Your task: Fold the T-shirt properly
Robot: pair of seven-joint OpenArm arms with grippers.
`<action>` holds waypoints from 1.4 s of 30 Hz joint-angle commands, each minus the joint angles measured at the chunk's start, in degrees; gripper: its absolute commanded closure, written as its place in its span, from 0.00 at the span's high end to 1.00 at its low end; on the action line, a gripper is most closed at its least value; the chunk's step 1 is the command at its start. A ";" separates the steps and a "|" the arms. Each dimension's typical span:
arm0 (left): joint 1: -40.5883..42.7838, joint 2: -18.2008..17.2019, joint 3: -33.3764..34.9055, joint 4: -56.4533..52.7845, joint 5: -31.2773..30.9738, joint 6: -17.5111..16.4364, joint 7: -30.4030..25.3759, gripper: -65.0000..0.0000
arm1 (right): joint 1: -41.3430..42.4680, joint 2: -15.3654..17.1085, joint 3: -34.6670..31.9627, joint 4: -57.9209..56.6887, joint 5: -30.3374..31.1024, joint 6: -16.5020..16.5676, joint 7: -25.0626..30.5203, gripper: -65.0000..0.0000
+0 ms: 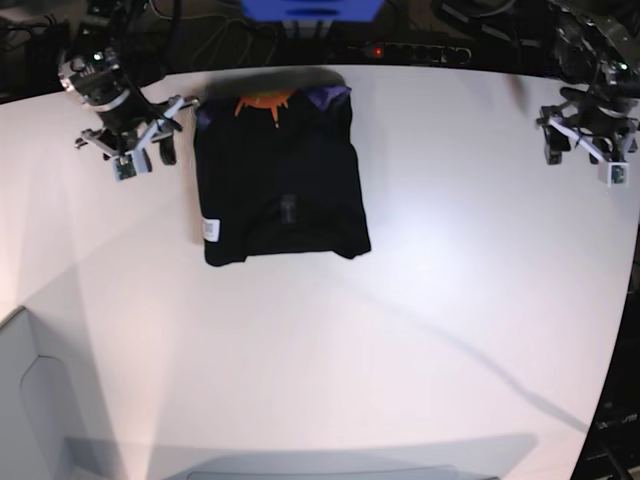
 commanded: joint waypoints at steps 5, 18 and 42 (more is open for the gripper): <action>8.38 -1.27 -6.47 1.97 0.61 0.29 -0.32 0.28 | -4.89 0.42 9.27 0.94 0.01 0.75 0.38 0.22; 23.42 4.89 -4.44 -8.93 0.79 0.55 -1.55 0.00 | -23.43 3.85 7.77 -14.89 0.01 1.01 0.99 0.00; -9.99 1.28 33.36 -96.41 24.96 0.64 -60.81 0.00 | 14.37 10.00 -25.11 -103.41 -7.55 -21.05 57.69 0.00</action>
